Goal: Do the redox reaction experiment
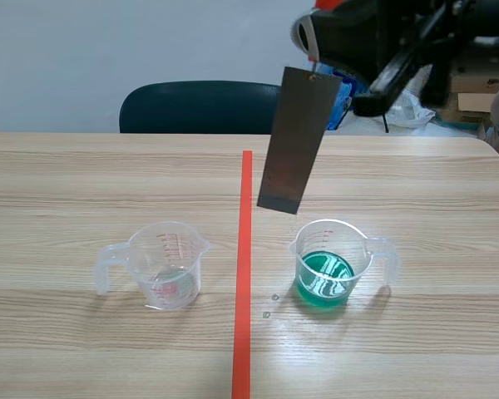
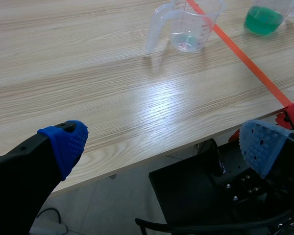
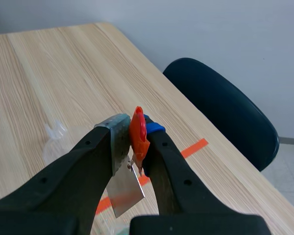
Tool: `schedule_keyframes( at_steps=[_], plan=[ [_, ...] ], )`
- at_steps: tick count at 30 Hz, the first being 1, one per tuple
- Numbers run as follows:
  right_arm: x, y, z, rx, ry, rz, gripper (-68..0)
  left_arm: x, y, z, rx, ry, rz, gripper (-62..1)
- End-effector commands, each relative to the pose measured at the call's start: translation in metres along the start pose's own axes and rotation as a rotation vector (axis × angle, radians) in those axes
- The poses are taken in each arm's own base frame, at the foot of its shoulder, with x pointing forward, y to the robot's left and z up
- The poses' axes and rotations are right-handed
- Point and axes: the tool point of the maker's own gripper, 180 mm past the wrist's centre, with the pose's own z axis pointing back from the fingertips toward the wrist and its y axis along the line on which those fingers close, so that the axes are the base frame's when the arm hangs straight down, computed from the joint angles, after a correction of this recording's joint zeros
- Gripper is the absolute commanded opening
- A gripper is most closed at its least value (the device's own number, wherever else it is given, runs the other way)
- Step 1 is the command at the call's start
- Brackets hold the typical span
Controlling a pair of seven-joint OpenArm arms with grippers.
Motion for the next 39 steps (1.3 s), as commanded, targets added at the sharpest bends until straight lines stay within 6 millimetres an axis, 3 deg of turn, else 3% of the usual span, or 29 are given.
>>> schedule_keyframes(
  at_steps=[1, 13, 28, 39],
  plan=[
    [0.016, 0.003, -0.003, 0.013, -0.047, 0.017, -65.6, 0.006, -0.002, -0.002, -0.004, -0.027, 0.003, 1.4],
    [0.036, 0.028, -0.044, 0.084, -0.088, -0.077, -65.6, 0.006, -0.002, -0.002, -0.004, -0.029, 0.003, 1.4],
    [0.016, 0.052, -0.097, 0.155, -0.049, -0.19, -65.6, 0.006, -0.002, -0.002, -0.004, -0.03, 0.003, 1.4],
    [0.011, 0.066, -0.116, 0.159, -0.033, -0.183, -65.6, 0.006, -0.002, -0.002, -0.005, -0.027, 0.005, 1.4]
  ],
)
